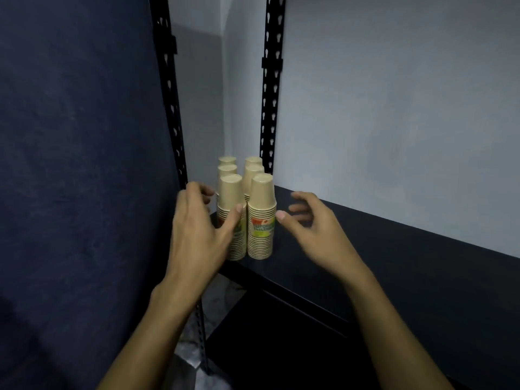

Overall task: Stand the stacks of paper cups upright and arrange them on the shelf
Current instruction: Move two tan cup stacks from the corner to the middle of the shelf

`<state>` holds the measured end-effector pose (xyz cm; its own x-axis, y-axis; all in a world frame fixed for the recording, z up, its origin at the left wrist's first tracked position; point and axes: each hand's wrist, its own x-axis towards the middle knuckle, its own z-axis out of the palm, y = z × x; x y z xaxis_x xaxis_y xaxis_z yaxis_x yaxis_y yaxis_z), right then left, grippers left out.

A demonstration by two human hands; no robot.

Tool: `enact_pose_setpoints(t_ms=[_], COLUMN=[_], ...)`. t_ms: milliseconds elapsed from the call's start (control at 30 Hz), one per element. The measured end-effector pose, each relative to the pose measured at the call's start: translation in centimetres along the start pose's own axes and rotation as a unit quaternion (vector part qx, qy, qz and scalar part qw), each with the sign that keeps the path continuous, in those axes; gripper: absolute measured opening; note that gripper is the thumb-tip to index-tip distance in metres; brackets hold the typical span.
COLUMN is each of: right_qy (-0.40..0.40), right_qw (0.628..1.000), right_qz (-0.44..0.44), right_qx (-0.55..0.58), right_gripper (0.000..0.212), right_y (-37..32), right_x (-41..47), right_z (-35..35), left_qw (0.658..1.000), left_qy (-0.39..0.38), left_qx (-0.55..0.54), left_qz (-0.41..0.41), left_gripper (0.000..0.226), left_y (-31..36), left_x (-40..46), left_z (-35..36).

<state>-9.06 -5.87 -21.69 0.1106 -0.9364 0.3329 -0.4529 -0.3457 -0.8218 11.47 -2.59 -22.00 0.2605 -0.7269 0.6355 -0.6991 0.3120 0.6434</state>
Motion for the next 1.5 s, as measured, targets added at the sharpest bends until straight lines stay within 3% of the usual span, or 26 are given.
enact_pose_setpoints(t_ms=[67,133,300,600,733,1033,1167,1333,1500], right_qy=[-0.008,-0.023,-0.024,0.075,0.140,0.224,0.213,0.123,0.099], right_qw=[1.000,0.999,0.998,0.997,0.990,0.973,0.975,0.989,0.990], right_qz=[0.006,0.018,-0.006,-0.004,0.011,0.041,0.042,0.074,0.084], right_qx=[0.007,0.026,0.056,0.031,-0.002,-0.042,-0.048,-0.037,-0.051], right_gripper=[0.067,0.066,0.044,0.040,0.037,0.035,0.046,0.062,0.049], right_y=[-0.5,-0.4,0.8,4.1,5.6,8.5,8.9,9.9,11.3], right_x=[1.1,1.5,0.7,-4.5,-6.2,-8.5,-8.7,-9.2,-9.3], right_z=[1.5,2.6,2.8,-4.3,-7.7,-14.1,-15.2,-16.1,-16.0], left_qw=[0.998,0.995,0.997,0.974,0.962,0.917,0.885,0.838,0.851], left_qy=[-0.056,-0.084,-0.059,-0.137,-0.188,-0.304,-0.377,-0.483,-0.477], left_qx=[-0.006,-0.031,-0.052,-0.178,-0.183,-0.247,-0.272,-0.246,-0.196], left_qz=[-0.041,-0.041,0.008,0.040,0.075,0.076,0.042,0.060,0.101], left_gripper=[0.056,0.054,0.048,0.057,0.047,0.059,0.063,0.087,0.067], left_y=[-1.0,-1.8,-2.4,1.7,4.4,9.9,10.2,7.8,6.9], left_x=[0.6,0.5,-0.9,-3.5,-3.7,-3.9,-3.2,-2.5,-2.5], left_z=[0.6,1.5,3.4,8.8,12.6,19.3,19.6,19.8,20.6])
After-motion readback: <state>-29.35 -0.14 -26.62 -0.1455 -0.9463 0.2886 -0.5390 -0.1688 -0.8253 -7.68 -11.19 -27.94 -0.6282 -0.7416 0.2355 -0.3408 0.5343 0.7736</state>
